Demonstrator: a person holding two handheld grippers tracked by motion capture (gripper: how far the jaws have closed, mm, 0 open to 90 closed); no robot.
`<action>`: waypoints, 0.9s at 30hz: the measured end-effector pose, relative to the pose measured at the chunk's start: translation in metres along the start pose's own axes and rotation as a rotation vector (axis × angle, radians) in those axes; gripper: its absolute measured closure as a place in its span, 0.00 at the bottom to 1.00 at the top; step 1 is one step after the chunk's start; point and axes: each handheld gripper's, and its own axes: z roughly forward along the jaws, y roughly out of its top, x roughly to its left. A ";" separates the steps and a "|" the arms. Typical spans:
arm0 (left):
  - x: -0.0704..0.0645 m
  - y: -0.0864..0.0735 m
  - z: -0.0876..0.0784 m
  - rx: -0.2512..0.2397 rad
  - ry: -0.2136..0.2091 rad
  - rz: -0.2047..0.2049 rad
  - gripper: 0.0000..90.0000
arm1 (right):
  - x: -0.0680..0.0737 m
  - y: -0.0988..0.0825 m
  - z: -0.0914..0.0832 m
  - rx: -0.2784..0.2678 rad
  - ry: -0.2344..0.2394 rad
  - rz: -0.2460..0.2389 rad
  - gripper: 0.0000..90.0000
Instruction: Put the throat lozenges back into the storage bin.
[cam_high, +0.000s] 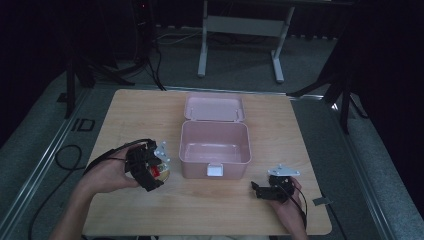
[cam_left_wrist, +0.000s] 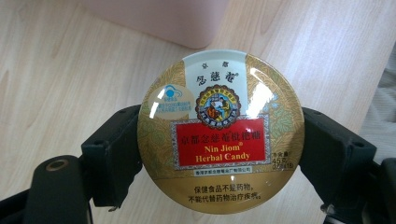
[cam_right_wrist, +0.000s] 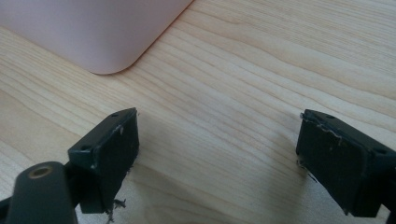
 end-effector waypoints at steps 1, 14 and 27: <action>0.001 0.001 -0.001 0.001 -0.001 0.002 0.23 | 0.000 0.000 0.000 0.000 0.000 0.000 0.14; 0.010 0.010 -0.013 0.005 -0.001 0.011 0.23 | 0.000 0.000 0.000 -0.001 -0.001 -0.002 0.14; 0.021 0.018 -0.020 0.022 0.005 0.006 0.23 | 0.000 0.000 0.000 0.001 0.001 -0.002 0.14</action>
